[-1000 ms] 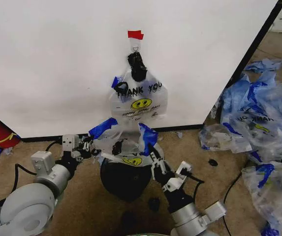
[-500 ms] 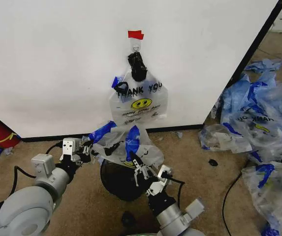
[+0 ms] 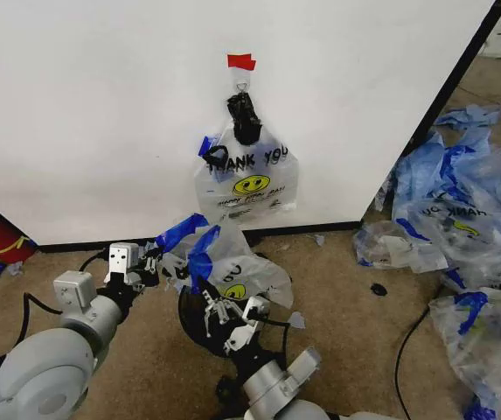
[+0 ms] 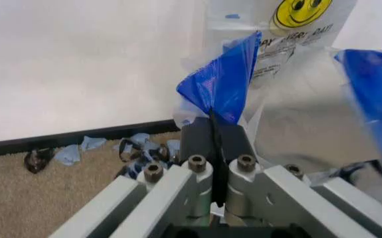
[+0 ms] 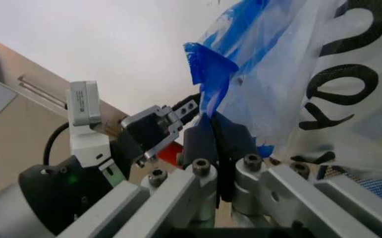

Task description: Pick up the garbage bag from the wall and place it over the trash bin.

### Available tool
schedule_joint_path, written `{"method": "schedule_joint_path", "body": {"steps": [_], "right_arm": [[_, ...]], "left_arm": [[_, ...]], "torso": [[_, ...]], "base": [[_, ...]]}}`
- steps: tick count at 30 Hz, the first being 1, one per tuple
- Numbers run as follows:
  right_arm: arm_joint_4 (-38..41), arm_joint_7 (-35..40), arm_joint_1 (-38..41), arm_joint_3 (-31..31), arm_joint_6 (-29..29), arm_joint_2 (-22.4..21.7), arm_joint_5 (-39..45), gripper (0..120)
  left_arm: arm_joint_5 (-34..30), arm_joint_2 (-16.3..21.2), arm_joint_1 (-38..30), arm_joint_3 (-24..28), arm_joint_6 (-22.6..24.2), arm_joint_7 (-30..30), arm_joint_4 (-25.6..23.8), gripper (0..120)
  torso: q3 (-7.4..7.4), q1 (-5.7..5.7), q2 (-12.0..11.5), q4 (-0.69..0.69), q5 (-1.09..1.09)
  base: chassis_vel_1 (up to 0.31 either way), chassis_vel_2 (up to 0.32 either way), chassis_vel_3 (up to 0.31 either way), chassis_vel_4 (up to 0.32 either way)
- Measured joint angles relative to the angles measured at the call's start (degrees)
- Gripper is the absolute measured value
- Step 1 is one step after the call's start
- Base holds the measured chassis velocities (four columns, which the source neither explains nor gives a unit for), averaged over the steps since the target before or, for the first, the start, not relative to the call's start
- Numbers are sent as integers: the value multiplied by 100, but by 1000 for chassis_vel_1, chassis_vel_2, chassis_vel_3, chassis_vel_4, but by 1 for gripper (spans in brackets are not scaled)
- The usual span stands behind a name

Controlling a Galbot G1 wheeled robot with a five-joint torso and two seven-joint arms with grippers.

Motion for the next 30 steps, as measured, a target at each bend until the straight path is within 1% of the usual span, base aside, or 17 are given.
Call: {"method": "schedule_joint_path", "body": {"steps": [6, 7, 8, 11, 17, 21, 23, 24, 27, 30], "right_arm": [[-107, 1, 4, -44, 2, 132, -42, 0], [-254, -5, 34, -98, 22, 322, -94, 0], [-312, -5, 48, -112, 35, 414, -117, 0], [-355, -12, 39, -103, 54, 442, -138, 0], [-257, -92, -71, 58, 78, 223, -150, 0], [75, -349, -365, 353, 194, -263, -188, 0], [177, -607, -448, 480, 305, -424, -101, 0], [177, -607, -448, 480, 305, -424, -101, 0], [297, -1178, -490, 566, 456, -491, 201, 0], [374, -1364, -386, 457, 476, -356, 370, 0]], "left_arm": [[-2, -7, 2, 2, 0, -1, -4, 0], [-4, 0, -4, 1, 0, -3, -2, 0], [-6, 2, -6, 0, 0, -6, -2, 0], [-6, 5, -7, -3, 0, -15, -5, 0], [-11, 29, -48, -19, -9, -14, 21, 0], [-14, 26, -90, 12, -14, 46, 122, 0], [-12, 22, -85, 27, -14, 69, 158, 0], [-12, 22, -85, 27, -14, 69, 158, 0], [-9, 28, -84, 30, -14, 84, 171, 0], [-9, 38, -89, 30, -14, 85, 161, 0]], "torso": [[0, 0, 0, 0, 0], [0, 0, 0, 0, 0], [0, 0, 0, 1, 0], [0, 0, 0, 1, 0], [0, 0, 0, 0, 0], [0, 0, 0, 0, 1], [0, 0, 0, -1, 1], [0, 0, 0, -1, 1], [0, 0, 0, 0, 1], [0, 0, 0, 0, 1]], "base": [[0, 0, 0, 0], [0, 0, 0, 0], [0, 0, 0, 0], [0, 0, 0, 0], [0, 0, 0, 0], [0, 0, 0, 0], [0, 0, 0, 0], [0, 0, 0, 0], [0, 0, 0, 0], [0, 0, 0, 0]]}}
